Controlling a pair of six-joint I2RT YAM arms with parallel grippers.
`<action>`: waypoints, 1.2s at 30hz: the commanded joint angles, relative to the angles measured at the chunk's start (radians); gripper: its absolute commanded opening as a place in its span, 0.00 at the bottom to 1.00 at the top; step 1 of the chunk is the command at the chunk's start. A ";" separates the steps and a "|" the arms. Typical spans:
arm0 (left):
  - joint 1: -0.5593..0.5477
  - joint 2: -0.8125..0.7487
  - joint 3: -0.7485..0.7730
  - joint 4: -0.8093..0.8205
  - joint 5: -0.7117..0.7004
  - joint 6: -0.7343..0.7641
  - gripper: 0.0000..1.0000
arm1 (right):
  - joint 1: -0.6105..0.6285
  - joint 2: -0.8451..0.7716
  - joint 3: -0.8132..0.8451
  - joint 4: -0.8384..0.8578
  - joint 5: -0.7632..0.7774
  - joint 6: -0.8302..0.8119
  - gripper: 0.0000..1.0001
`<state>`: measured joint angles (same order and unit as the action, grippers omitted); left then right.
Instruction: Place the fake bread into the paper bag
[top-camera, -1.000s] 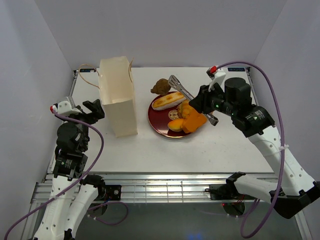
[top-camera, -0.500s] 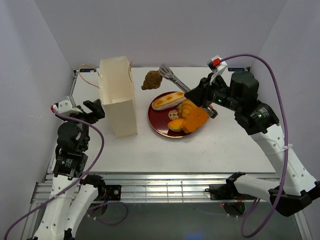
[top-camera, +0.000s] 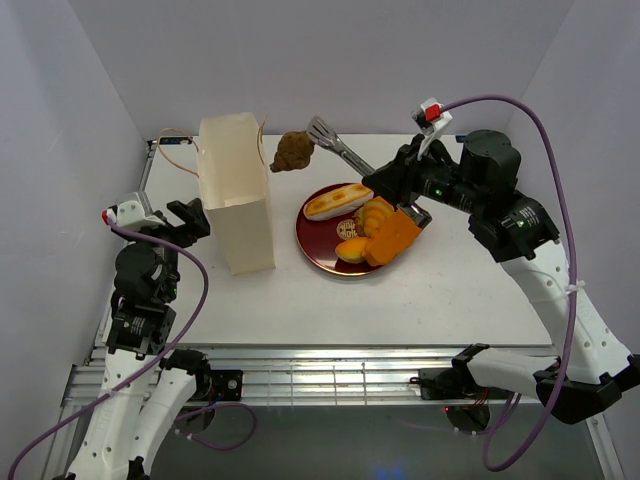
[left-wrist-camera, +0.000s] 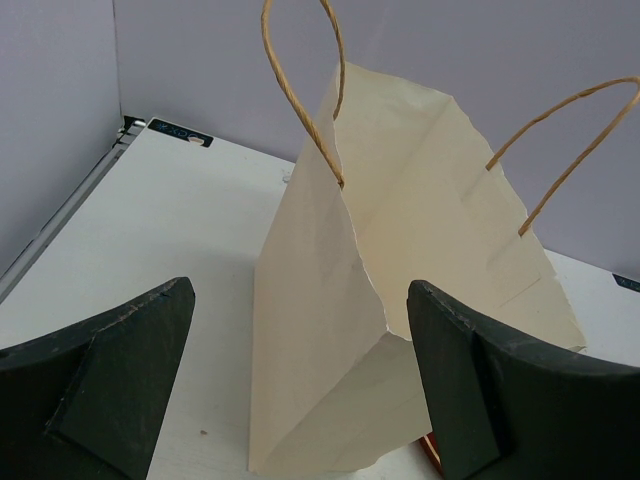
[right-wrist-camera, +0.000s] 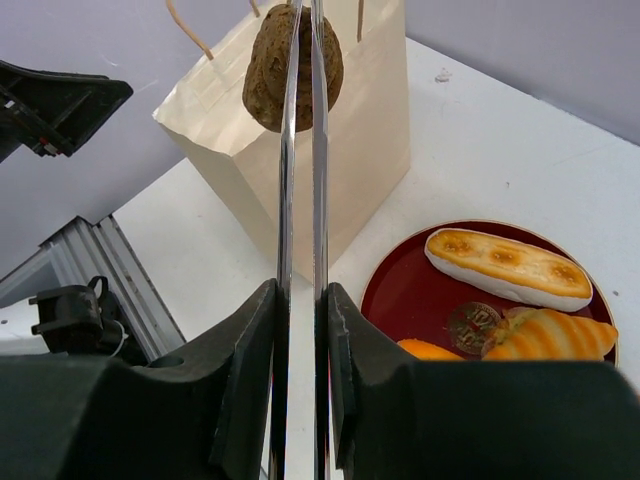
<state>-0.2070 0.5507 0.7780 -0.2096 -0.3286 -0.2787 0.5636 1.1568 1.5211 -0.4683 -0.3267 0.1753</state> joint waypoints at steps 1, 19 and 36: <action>-0.006 0.000 -0.006 -0.002 0.011 -0.002 0.98 | 0.009 -0.008 0.068 0.074 -0.046 0.000 0.22; -0.005 0.003 -0.006 0.001 0.029 -0.005 0.98 | 0.076 0.144 0.201 0.211 -0.164 0.032 0.22; -0.006 0.002 -0.008 -0.001 0.036 -0.008 0.98 | 0.119 0.483 0.447 0.244 -0.101 0.021 0.22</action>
<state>-0.2070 0.5510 0.7780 -0.2096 -0.3054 -0.2790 0.6765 1.6176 1.8900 -0.2817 -0.4606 0.2024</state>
